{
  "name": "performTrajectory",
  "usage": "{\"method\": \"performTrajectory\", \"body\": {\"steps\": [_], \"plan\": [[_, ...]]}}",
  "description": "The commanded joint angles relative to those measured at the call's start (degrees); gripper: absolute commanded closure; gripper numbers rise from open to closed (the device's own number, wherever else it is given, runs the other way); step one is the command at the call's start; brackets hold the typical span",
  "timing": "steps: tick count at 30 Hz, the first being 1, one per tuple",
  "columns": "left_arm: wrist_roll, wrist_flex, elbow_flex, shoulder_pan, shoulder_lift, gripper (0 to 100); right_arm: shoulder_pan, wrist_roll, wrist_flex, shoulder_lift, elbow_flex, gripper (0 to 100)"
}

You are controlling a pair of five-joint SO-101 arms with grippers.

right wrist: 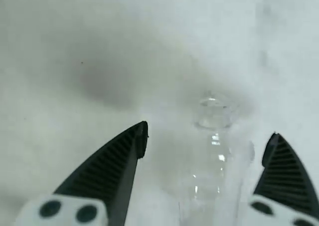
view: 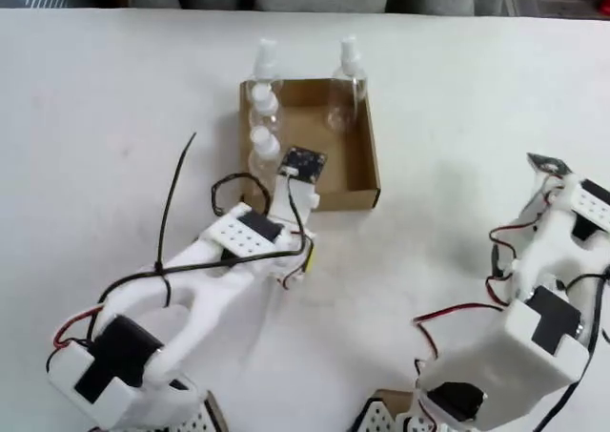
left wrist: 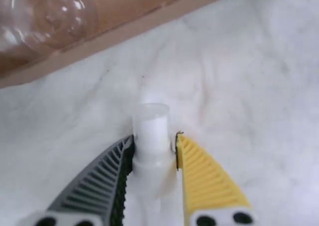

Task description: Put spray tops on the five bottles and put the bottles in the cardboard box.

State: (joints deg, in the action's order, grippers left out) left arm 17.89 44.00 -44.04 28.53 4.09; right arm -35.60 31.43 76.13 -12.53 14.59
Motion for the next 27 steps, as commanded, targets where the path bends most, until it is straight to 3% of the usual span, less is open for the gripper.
{"method": "performTrajectory", "body": {"steps": [1, 7, 12, 21, 27], "plan": [[-0.5, -0.5, -0.2, -0.7, 3.7, 98, -3.1, 3.5, 0.9, 1.1, -1.9, 66.6], [-0.5, -0.5, -0.2, -0.7, 3.7, 98, -5.8, 9.6, 0.8, 5.3, 3.4, 71.0], [-0.5, -0.5, -0.2, -0.7, 3.7, 98, -6.1, 9.9, -1.9, 12.7, 7.8, 70.9], [-0.5, -0.5, -0.2, -0.7, 3.7, 98, -5.0, 10.3, -7.8, 12.8, 11.4, 70.7], [-0.5, -0.5, -0.2, -0.7, 3.7, 98, -4.1, 10.3, -15.2, 12.8, 16.0, 64.9]]}}
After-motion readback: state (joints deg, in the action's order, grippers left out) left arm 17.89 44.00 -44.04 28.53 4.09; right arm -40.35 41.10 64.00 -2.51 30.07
